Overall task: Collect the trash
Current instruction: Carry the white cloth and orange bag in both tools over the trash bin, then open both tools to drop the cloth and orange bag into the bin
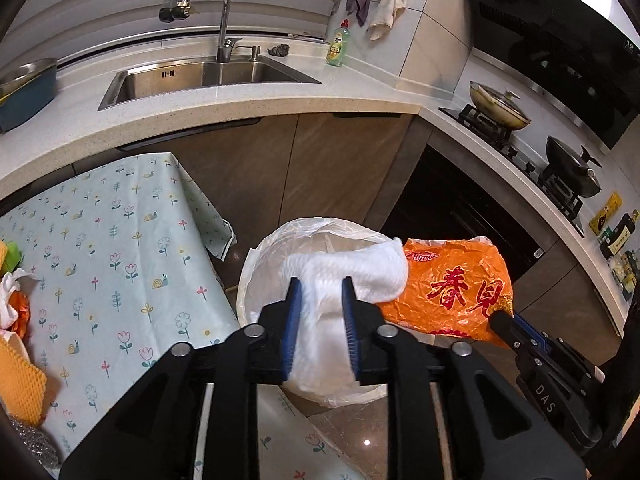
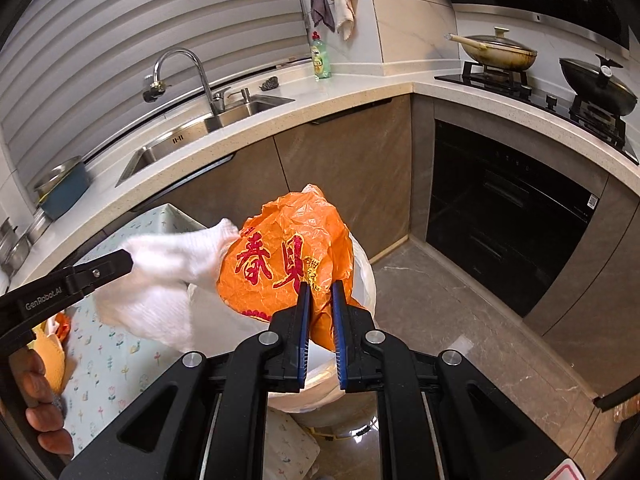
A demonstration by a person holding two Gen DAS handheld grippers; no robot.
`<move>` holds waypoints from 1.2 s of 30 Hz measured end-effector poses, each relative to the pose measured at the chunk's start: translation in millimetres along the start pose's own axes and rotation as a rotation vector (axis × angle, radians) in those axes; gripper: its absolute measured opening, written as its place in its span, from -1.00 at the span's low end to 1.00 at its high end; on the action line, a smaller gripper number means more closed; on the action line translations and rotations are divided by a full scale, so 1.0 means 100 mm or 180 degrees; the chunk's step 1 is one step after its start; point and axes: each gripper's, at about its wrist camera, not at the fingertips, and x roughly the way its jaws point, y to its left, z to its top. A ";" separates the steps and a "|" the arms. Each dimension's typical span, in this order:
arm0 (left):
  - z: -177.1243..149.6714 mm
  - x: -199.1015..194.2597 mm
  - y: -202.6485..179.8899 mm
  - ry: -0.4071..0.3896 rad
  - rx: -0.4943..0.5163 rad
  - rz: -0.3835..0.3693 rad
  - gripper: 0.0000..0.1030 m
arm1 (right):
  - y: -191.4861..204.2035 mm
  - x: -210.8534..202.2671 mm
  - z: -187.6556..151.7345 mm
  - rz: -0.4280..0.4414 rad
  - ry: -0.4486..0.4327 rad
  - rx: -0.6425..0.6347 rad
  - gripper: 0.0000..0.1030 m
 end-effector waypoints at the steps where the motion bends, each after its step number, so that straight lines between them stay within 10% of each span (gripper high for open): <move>1: 0.00 0.02 0.00 -0.0003 -0.0011 0.0021 -0.34 | -0.01 0.03 0.00 0.0001 0.0008 0.0005 -0.80; 18: -0.03 -0.09 0.26 -0.0113 -0.0077 0.0325 -0.10 | 0.26 0.35 0.05 0.0041 0.0107 -0.0073 -0.75; 26: -0.08 -0.34 0.50 -0.0239 -0.0176 0.0555 0.19 | 0.49 0.37 0.08 -0.0045 0.0017 -0.0145 -0.18; 36: -0.18 -0.85 0.90 -0.0434 -0.0431 0.0834 0.35 | 1.03 -0.04 0.06 0.0360 -0.0084 -0.0338 -0.03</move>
